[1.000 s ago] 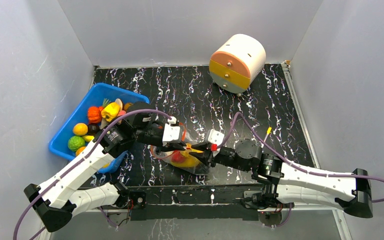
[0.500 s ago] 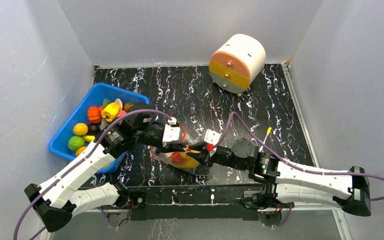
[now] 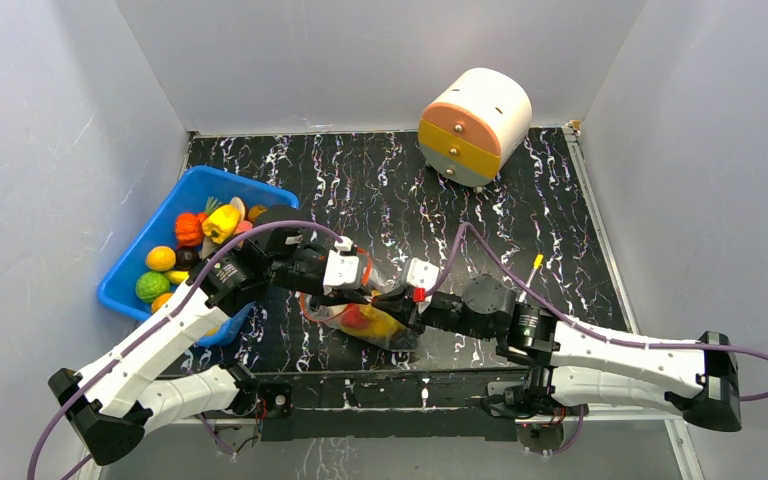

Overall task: Place the food in the zip-top bag and seal the zipper
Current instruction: Zip the zipper food storage bag at the center of the board.

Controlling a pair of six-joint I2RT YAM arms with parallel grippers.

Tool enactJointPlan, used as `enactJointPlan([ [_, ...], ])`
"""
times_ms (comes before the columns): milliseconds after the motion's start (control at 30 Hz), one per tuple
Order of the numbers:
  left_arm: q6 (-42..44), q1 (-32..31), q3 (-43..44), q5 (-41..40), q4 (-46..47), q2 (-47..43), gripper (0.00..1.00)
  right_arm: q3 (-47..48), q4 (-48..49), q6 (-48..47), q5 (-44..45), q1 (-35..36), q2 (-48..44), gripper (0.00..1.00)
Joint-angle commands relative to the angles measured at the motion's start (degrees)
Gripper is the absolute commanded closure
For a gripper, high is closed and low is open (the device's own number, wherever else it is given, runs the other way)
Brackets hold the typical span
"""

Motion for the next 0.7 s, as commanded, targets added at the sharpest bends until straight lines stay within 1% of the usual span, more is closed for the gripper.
enactJointPlan([
  [0, 2.3, 0.2, 1.4, 0.1, -2.2, -0.6, 1.0, 1.7, 3.1, -0.6, 1.4, -0.3, -3.0, 1.0],
  [67, 2.7, 0.2, 2.1, -0.7, -3.1, -0.2, 1.0, 1.5, 2.7, -1.0, 2.1, -0.3, -4.0, 1.0],
  [167, 1.8, 0.2, 2.4, -2.0, -1.7, -0.2, 1.0, 0.7, 2.7, -1.0, 4.6, -0.3, -5.5, 1.0],
  [300, 1.0, 0.2, 2.1, -2.7, 0.2, -0.1, 1.0, -2.2, 6.1, -0.2, 5.8, -0.3, -7.9, 1.0],
  [500, 1.3, 0.2, 2.5, -3.2, -1.3, 0.4, 1.0, -3.1, 4.8, 1.0, 7.9, -0.3, -10.2, 1.0],
  [667, 1.3, 0.2, 2.1, -2.5, -0.5, -0.3, 1.0, -2.7, 3.8, 1.7, 6.0, -0.3, -10.0, 1.0],
])
